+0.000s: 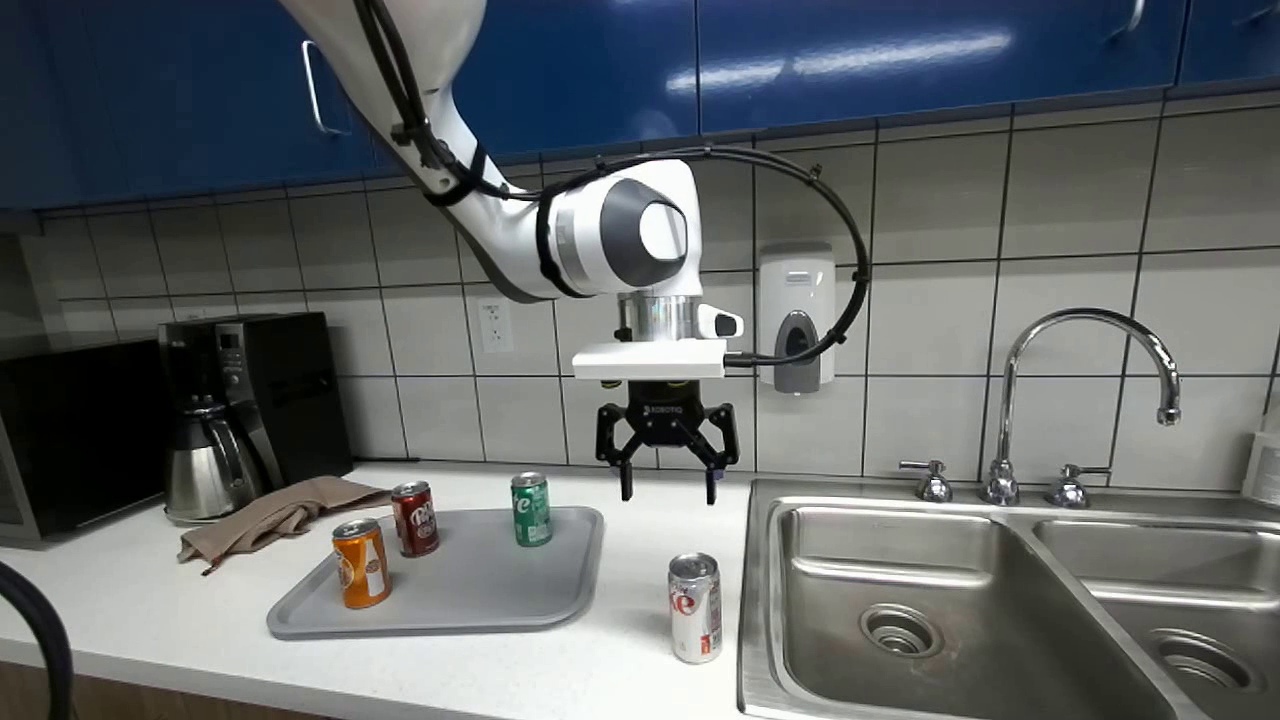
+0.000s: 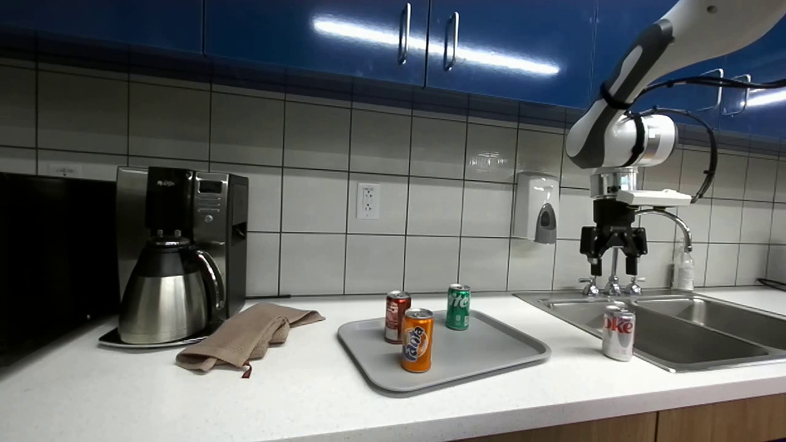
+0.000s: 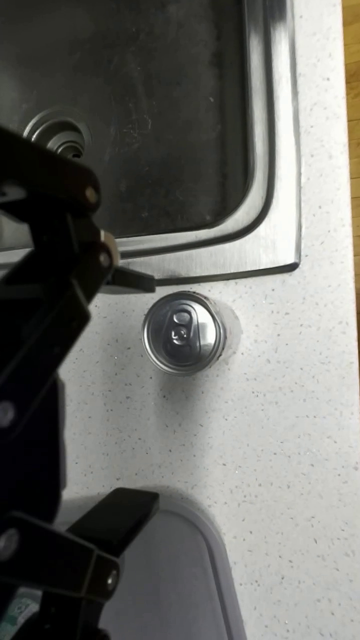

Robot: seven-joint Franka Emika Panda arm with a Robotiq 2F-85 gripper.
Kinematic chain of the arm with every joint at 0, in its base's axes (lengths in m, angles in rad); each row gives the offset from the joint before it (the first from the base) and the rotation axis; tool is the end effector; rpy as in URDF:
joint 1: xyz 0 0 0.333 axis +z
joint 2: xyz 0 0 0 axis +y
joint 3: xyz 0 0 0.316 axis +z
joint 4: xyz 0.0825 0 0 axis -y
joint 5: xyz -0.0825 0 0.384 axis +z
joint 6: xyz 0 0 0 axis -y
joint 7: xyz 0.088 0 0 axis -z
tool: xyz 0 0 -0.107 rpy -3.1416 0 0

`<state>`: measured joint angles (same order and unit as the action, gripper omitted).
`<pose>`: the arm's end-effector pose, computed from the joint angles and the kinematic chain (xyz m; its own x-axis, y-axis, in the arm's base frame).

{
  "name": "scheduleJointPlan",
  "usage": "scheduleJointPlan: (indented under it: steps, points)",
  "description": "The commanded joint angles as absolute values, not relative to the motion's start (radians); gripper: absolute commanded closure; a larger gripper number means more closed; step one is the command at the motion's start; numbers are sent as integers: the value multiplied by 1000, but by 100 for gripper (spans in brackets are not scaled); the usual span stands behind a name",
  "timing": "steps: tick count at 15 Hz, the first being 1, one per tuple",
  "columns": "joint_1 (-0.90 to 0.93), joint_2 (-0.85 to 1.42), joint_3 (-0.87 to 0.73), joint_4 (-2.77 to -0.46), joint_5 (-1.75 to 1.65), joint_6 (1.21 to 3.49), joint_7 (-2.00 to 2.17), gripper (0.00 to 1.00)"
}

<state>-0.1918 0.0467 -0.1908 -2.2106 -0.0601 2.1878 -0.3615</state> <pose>0.4880 -0.1985 0.3529 0.9963 0.0141 -0.0848 0.0164 -0.9995 0.0271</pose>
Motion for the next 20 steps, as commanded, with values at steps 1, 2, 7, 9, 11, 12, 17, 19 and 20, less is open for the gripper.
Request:
scheduleJointPlan:
  steps: [1, 2, 7, 9, 11, 12, 17, 19, 20]
  points:
    - [-168, 41, -166, -2230, -72, 2230, -343, 0]
    - [-158, 41, -157, -2234, -78, 2244, -337, 0]
    - [-104, 51, -111, -2251, -94, 2312, -303, 0]
    - [-83, 56, -95, -2260, -100, 2340, -272, 0]
    - [-62, 62, -79, -2276, -113, 2374, -231, 0]
    - [-53, 66, -72, -2280, -118, 2384, -215, 0]
    - [-6, 60, -33, -2311, -127, 2422, -149, 0]
    - [11, 56, -17, -2314, -127, 2420, -124, 0]
    - [21, 55, -9, -2315, -126, 2418, -111, 0]
